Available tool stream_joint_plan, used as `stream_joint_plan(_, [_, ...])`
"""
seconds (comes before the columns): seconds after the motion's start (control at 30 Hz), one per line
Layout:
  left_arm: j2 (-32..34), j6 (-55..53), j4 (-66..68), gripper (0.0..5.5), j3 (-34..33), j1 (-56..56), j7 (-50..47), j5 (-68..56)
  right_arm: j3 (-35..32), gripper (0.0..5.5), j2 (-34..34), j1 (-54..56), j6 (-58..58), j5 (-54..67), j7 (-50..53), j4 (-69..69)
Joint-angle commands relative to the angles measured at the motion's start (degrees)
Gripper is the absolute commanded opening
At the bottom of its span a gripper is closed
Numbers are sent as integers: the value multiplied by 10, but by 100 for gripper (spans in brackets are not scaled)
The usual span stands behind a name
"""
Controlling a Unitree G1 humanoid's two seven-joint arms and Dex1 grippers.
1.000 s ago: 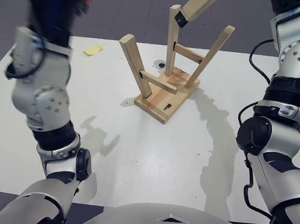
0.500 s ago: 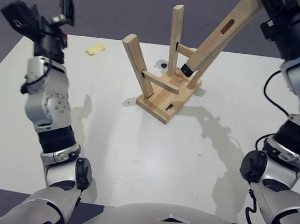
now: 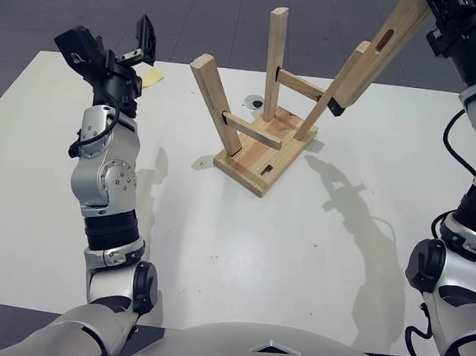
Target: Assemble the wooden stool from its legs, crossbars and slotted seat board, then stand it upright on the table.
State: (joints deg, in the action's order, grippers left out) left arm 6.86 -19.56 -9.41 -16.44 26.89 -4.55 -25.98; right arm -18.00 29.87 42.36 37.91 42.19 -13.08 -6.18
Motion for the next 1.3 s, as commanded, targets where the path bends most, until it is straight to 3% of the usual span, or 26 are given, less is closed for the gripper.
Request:
stream_joint_plan(0.03, [-9, -17, -13, 540, 12, -11, -6, 6, -5, 102, -17, -9, -26, -18, 8, -11])
stream_joint_plan(0.33, [-9, -31, -7, 540, 11, -6, -13, 8, -5, 102, -47, -19, -57, -55, 22, -6])
stream_joint_plan(0.47, [-9, -38, -8, 540, 16, -8, -15, 12, 10, 102, -26, -38, -21, -49, -5, -28])
stream_joint_plan(0.87, [-21, -32, 11, 540, 14, -6, -18, 25, -34, 102, -55, -8, 24, 30, -6, -17])
stream_joint_plan(1.3, [-32, -30, 18, 540, 18, -10, -16, 33, -34, 101, -71, 0, -117, -67, 6, 59])
